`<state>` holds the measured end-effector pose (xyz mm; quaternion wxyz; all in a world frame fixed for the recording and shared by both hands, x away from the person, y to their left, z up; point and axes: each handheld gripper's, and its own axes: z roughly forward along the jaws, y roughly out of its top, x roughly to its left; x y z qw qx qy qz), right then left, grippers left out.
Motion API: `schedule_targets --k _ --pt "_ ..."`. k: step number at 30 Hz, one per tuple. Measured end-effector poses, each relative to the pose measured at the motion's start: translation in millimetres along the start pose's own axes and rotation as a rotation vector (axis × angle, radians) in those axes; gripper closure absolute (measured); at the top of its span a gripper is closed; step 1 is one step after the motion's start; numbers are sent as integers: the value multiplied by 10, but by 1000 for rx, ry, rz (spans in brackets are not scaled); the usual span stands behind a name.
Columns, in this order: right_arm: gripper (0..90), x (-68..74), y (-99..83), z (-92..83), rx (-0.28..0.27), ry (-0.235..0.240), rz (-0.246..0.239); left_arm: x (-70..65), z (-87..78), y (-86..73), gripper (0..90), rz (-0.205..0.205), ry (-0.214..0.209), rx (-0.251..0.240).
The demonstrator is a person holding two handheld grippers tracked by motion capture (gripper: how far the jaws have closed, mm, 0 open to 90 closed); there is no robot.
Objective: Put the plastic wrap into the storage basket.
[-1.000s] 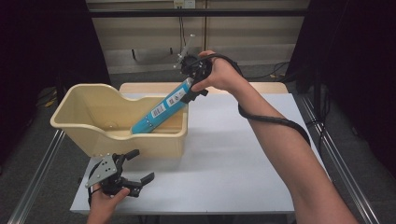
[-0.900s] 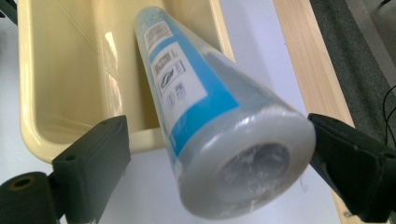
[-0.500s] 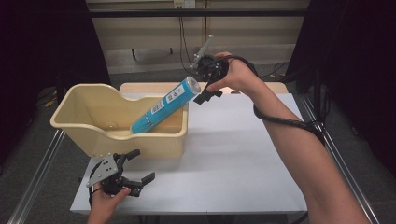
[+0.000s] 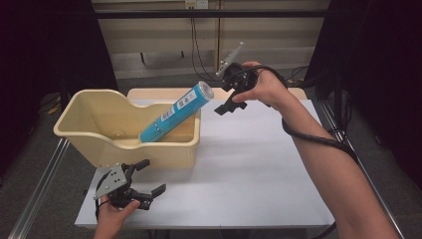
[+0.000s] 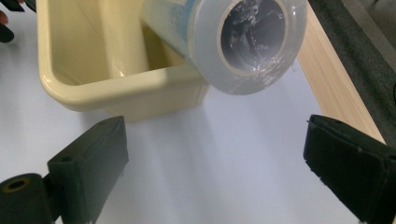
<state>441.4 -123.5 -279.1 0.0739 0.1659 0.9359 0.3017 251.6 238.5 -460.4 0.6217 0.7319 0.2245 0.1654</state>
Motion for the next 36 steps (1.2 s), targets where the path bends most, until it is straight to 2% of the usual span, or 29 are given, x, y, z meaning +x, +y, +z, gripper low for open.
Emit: schedule_targets --k 3,5,8,10,11,13,16,17,24,36 --pt "55 1 -58 -6 -22 3 5 -13 7 -4 27 -16 -8 1" --pt "48 -5 -153 -15 -63 7 29 -11 9 -3 27 -11 -9 -1" --pt "41 -8 -217 -19 -81 8 44 -15 12 -4 27 -14 -8 0" --pt "32 -8 -304 -34 -116 18 53 -6 9 -2 27 1 -2 6" --pt "32 -8 -304 -34 -116 18 53 -7 10 -2 27 2 0 6" --pt "29 4 -384 -49 -170 25 67 -11 12 -3 27 1 5 5" --pt "30 7 -423 -59 -191 27 82 -16 15 -4 27 -5 3 4" --pt "31 21 -465 -67 -221 13 89 -16 16 -5 27 -4 2 5" --pt "31 78 -591 -35 -249 14 83 -15 21 -3 27 -2 -5 9" --pt "42 148 -846 -4 -336 21 136 -16 18 -2 27 -1 -2 10"
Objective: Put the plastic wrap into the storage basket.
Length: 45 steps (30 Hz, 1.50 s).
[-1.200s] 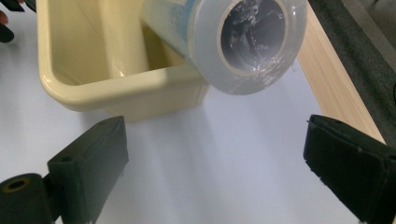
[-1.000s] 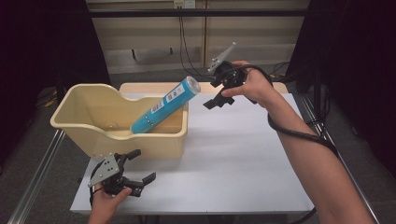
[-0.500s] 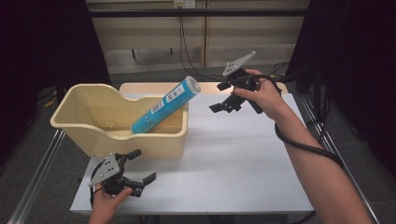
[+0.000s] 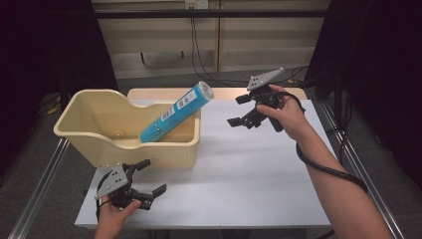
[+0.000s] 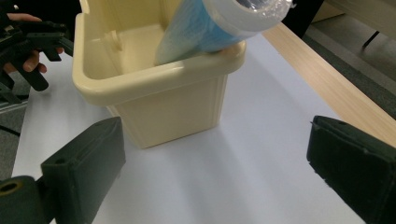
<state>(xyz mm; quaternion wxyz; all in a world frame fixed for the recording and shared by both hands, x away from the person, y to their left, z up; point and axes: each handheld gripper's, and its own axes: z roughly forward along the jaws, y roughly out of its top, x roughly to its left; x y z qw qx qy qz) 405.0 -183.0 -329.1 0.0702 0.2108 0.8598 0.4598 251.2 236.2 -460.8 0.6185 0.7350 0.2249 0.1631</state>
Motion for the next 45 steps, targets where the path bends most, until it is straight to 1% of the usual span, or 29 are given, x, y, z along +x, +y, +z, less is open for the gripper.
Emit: schedule_targets --k 3,4,7,10,14,17,18,19,20,21,23,24,27,31,32,35,40,43,45 --pt "42 3 -48 -13 -12 5 10 -1 1 0 27 0 1 0" --pt "44 6 -105 -23 -28 3 19 -1 0 0 27 1 1 0" --pt "44 10 -151 -25 -32 -2 24 -2 0 1 27 1 1 0" --pt "44 24 -239 -38 -47 5 37 -2 1 1 27 2 0 1" --pt "44 34 -331 -61 -70 3 47 -8 6 1 27 -3 5 -1" --pt "44 69 -413 -84 -87 0 48 -11 6 1 27 -3 5 -1" --pt "44 69 -413 -84 -87 0 48 -13 7 1 27 -7 5 -3" --pt "44 84 -462 -97 -97 -6 52 -13 7 0 27 -8 6 -4" --pt "44 84 -462 -97 -97 -6 52 -13 7 0 27 -8 6 -4" --pt "44 96 -513 -113 -116 -14 57 -11 5 0 27 -4 5 0" --pt "44 100 -533 -119 -122 -11 62 -9 5 0 27 0 6 0" --pt "44 115 -581 -137 -134 -10 63 -9 4 0 27 -1 5 0" --pt "44 137 -658 -168 -144 -19 65 -8 4 -1 27 -1 7 -1" --pt "44 163 -818 -216 -172 -25 81 -6 3 -2 27 1 6 4" --pt "44 172 -886 -231 -176 -26 89 -6 4 -3 27 0 6 4" --pt "44 192 -994 -258 -178 -33 99 -12 10 -2 27 -8 10 -3" --pt "44 264 -1209 -344 -198 -57 92 -11 10 -2 27 -5 10 1" --pt "43 303 -1360 -389 -214 -56 110 -8 10 0 27 1 13 1" --pt "43 342 -1460 -426 -214 -74 105 -9 10 -1 27 0 14 0"
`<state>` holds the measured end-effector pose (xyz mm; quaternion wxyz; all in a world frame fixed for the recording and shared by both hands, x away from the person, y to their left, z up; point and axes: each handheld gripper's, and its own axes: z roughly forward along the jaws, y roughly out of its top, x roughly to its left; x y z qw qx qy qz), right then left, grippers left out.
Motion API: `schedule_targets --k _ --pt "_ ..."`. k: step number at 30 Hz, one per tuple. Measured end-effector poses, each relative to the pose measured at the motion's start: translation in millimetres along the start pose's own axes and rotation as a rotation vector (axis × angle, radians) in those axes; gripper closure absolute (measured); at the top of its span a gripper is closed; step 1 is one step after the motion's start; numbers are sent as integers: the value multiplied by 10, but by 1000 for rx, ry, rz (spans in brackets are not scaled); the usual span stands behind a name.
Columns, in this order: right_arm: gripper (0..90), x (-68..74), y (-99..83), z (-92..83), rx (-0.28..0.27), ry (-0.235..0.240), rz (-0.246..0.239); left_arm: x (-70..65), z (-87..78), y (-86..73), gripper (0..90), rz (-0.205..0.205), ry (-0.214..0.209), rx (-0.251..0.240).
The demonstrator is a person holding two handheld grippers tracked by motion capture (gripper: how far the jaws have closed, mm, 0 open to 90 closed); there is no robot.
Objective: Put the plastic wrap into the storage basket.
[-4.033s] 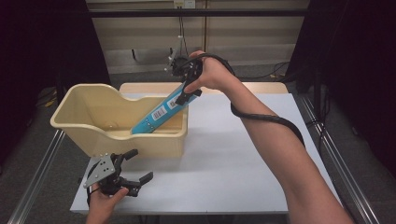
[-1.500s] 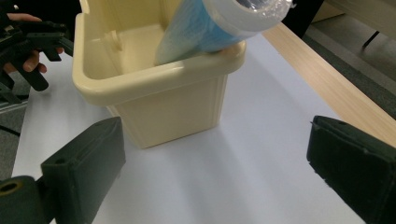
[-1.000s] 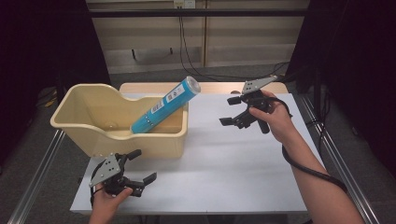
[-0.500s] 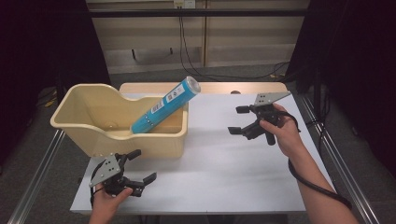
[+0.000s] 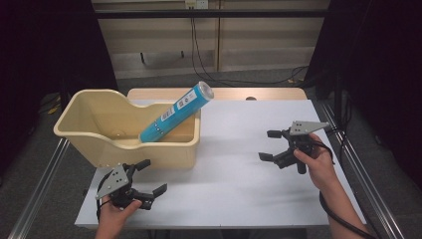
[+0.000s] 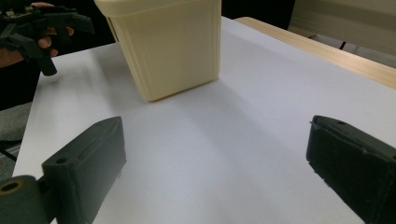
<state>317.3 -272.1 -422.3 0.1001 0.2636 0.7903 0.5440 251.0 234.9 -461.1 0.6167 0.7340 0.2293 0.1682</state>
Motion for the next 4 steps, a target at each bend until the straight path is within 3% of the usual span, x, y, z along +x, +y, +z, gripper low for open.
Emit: schedule_targets --k 2,4 --pt "43 16 -51 -28 -16 7 9 -2 5 0 27 -6 -1 -4" --pt "43 24 -76 -56 10 0 -1 -8 6 2 27 -9 -2 -2"
